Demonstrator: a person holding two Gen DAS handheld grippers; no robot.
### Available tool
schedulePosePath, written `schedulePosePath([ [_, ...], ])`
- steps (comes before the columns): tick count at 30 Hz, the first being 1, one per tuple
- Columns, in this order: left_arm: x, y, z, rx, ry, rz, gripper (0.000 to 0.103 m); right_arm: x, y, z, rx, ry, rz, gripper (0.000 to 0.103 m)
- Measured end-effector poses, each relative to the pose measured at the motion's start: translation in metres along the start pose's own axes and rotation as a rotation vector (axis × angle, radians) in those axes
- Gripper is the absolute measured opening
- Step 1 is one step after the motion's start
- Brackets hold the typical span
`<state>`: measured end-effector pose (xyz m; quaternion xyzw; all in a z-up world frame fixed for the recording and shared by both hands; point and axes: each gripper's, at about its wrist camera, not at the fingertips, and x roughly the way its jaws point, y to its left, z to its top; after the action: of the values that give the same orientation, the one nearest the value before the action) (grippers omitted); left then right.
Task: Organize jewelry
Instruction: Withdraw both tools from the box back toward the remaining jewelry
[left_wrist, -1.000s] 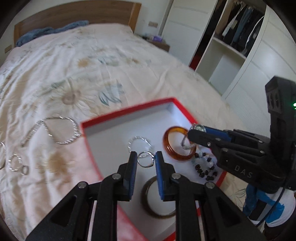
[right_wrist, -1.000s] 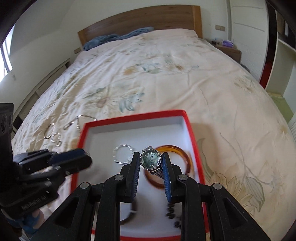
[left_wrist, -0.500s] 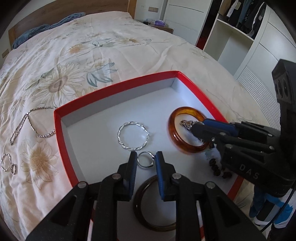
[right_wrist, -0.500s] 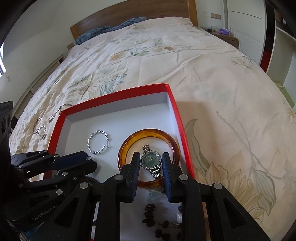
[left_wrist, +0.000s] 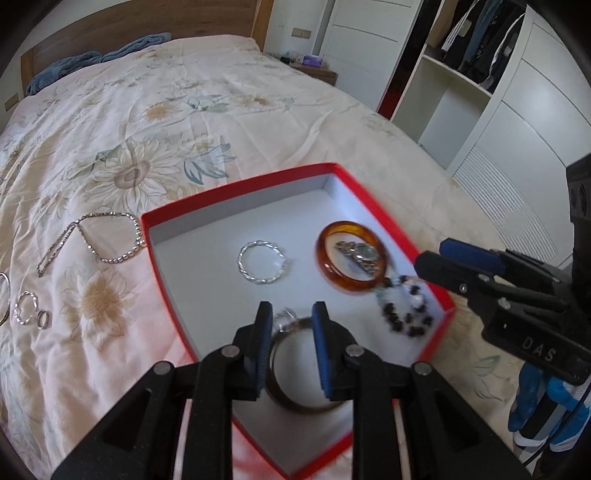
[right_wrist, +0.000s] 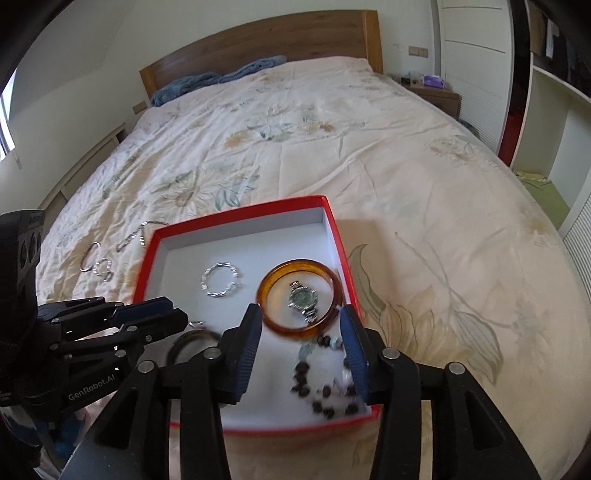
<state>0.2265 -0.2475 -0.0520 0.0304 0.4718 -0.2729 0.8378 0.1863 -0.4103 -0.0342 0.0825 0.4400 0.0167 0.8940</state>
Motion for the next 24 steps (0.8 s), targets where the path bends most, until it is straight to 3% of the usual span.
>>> schedulePosePath([
  [10, -0.058, -0.012, -0.02, -0.016, -0.039, -0.002, 0.023, -0.053, 0.023, -0.027, 0.011, -0.018, 0.012, 0.047],
  [24, -0.177, 0.012, -0.093, -0.14, -0.123, 0.156, 0.023, -0.135, 0.114, -0.075, -0.064, -0.051, -0.039, 0.067],
])
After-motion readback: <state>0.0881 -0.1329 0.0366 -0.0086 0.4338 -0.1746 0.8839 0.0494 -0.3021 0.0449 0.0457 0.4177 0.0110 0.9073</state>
